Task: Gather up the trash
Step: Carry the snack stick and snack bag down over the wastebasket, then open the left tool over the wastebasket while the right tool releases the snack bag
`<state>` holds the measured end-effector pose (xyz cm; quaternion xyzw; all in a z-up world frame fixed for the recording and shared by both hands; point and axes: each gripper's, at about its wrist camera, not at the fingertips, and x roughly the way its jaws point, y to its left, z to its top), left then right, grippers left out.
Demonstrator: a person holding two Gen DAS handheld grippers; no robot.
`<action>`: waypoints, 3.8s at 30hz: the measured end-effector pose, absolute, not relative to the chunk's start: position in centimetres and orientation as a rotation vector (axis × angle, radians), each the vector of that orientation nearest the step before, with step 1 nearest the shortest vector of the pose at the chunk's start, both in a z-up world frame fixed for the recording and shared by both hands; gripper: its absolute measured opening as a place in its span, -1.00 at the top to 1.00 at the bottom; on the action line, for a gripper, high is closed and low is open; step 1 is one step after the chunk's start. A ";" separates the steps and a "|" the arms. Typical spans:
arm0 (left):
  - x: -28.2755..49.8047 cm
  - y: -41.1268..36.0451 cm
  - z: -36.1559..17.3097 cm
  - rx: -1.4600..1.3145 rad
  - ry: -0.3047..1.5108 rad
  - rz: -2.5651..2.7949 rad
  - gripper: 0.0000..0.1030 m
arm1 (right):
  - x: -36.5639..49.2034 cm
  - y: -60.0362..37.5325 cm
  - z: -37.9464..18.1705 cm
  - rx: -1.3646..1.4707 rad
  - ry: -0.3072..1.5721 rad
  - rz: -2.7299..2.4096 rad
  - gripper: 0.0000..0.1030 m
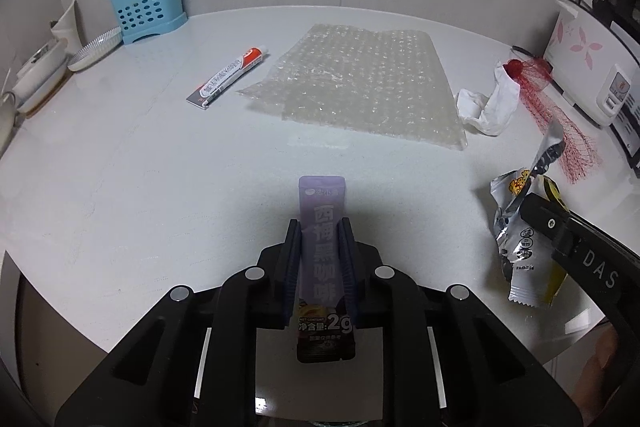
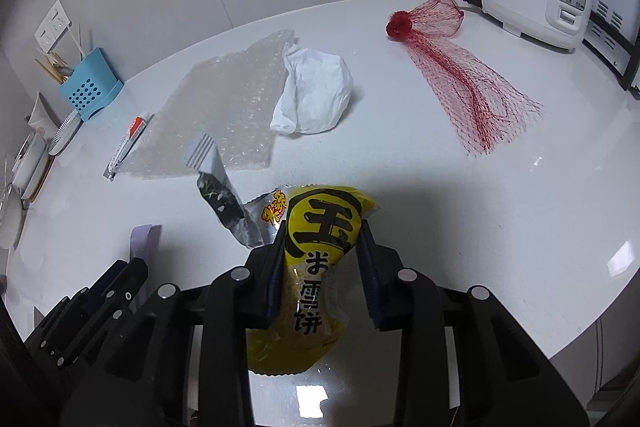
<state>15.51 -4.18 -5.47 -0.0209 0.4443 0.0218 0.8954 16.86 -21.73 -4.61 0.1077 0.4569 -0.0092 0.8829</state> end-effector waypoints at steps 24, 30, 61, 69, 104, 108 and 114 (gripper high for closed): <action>9.7 -4.5 -0.8 -0.031 0.804 0.029 0.67 | 10.6 -23.6 -0.5 0.219 0.825 0.001 0.41; 7.0 -4.3 0.0 -0.042 0.772 0.008 0.67 | 7.8 -23.9 0.5 0.210 0.776 0.011 0.41; -10.9 -3.1 -3.1 -0.101 0.620 -0.094 0.67 | -9.4 -21.3 -3.3 0.097 0.590 0.106 0.41; -12.7 -2.9 -7.6 -0.104 0.637 -0.106 0.67 | -10.8 -20.6 -7.8 0.094 0.617 0.135 0.41; -6.7 -3.8 -34.2 -0.137 0.955 -0.083 0.67 | -7.1 -19.4 -34.6 0.113 0.977 0.087 0.41; -5.5 -3.8 -37.1 -0.150 0.991 -0.086 0.67 | -6.1 -18.4 -37.2 0.096 1.021 0.079 0.41; -3.4 -4.1 -42.0 -0.141 1.078 -0.085 0.67 | -3.2 -16.9 -41.0 0.088 1.114 0.065 0.41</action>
